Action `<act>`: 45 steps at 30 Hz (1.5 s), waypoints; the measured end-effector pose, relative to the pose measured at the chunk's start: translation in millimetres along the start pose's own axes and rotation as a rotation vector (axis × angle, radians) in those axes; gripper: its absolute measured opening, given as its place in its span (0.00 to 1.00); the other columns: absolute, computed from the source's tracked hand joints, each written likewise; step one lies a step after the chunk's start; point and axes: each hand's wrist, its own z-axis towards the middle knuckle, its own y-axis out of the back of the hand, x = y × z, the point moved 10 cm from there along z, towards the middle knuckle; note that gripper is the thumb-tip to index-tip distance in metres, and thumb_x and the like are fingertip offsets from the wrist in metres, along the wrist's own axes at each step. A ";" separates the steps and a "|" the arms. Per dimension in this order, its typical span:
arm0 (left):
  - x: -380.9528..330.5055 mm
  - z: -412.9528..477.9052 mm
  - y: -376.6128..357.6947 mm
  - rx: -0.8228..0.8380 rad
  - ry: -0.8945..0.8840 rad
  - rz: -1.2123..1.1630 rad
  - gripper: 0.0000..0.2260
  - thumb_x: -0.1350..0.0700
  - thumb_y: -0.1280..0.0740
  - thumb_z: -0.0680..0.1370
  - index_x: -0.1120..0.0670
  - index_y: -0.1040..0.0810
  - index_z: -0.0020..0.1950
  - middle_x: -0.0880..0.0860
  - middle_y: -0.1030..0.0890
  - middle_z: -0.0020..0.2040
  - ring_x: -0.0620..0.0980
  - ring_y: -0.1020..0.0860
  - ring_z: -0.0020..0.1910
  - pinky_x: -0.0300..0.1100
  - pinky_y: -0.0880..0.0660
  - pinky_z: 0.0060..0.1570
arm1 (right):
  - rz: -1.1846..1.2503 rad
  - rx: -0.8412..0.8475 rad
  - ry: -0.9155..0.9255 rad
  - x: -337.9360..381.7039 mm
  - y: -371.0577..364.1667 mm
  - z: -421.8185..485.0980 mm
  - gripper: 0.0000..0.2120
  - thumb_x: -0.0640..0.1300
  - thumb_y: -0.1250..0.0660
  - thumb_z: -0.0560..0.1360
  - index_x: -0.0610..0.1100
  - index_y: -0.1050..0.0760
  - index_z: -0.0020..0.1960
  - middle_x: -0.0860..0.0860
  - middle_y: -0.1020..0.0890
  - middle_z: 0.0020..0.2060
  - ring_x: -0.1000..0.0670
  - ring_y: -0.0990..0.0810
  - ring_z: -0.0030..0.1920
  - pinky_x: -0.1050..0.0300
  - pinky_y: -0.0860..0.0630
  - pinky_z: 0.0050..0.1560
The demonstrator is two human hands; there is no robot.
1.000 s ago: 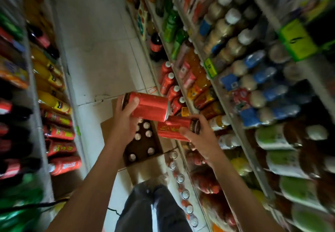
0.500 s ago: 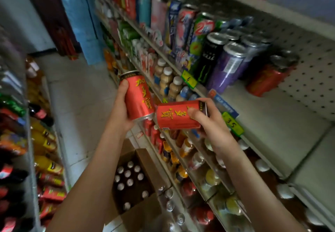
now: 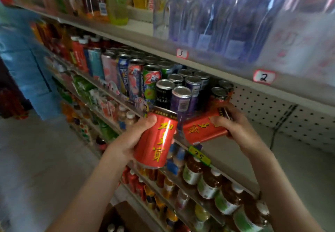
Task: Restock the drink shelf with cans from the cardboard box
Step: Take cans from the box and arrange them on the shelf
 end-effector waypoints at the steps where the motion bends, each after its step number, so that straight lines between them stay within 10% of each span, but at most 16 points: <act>1: 4.8 3.1 -7.2 0.031 0.011 0.011 0.35 0.37 0.19 0.47 0.58 0.15 0.46 0.60 0.16 0.43 0.54 0.17 0.38 0.45 0.19 0.37 | -0.050 -0.031 -0.004 -2.2 8.0 3.8 0.19 0.49 0.32 0.60 0.50 0.26 0.51 0.56 0.22 0.37 0.67 0.25 0.30 0.76 0.34 0.28; 7: 9.5 42.8 -25.6 0.106 0.045 0.020 0.31 0.36 0.20 0.50 0.55 0.14 0.44 0.58 0.16 0.44 0.53 0.17 0.39 0.44 0.20 0.39 | -0.305 -0.171 -0.058 -19.4 39.9 31.4 0.26 0.55 0.31 0.58 0.51 0.30 0.55 0.57 0.23 0.45 0.52 0.23 0.49 0.58 0.30 0.46; 20: 7.9 60.9 -33.5 0.103 -0.002 -0.004 0.40 0.35 0.22 0.56 0.59 0.23 0.59 0.61 0.18 0.53 0.56 0.18 0.48 0.48 0.21 0.48 | -0.747 -0.053 0.087 -7.8 11.0 62.6 0.35 0.51 0.27 0.67 0.51 0.37 0.70 0.51 0.37 0.71 0.48 0.30 0.66 0.54 0.30 0.63; 36: 22.1 54.0 -24.1 -0.006 0.021 0.109 0.38 0.34 0.25 0.60 0.56 0.24 0.62 0.64 0.21 0.57 0.61 0.21 0.53 0.56 0.26 0.55 | -0.854 0.017 0.145 -17.0 -1.2 78.3 0.39 0.53 0.29 0.71 0.46 0.42 0.76 0.46 0.43 0.75 0.44 0.43 0.75 0.50 0.43 0.74; 41: 30.8 53.6 -33.3 0.012 0.076 0.093 0.40 0.32 0.24 0.55 0.57 0.21 0.57 0.62 0.19 0.52 0.59 0.19 0.47 0.50 0.23 0.47 | -0.610 -0.201 0.238 24.0 16.8 42.3 0.30 0.56 0.32 0.73 0.48 0.35 0.72 0.49 0.35 0.71 0.49 0.36 0.71 0.51 0.38 0.72; 45: 35.6 52.6 -60.5 0.186 0.114 -0.061 0.35 0.34 0.22 0.53 0.57 0.16 0.50 0.59 0.17 0.46 0.55 0.17 0.41 0.45 0.20 0.40 | -0.219 0.335 0.104 37.0 -28.6 2.3 0.28 0.62 0.34 0.69 0.56 0.33 0.67 0.55 0.24 0.62 0.52 0.24 0.61 0.61 0.26 0.60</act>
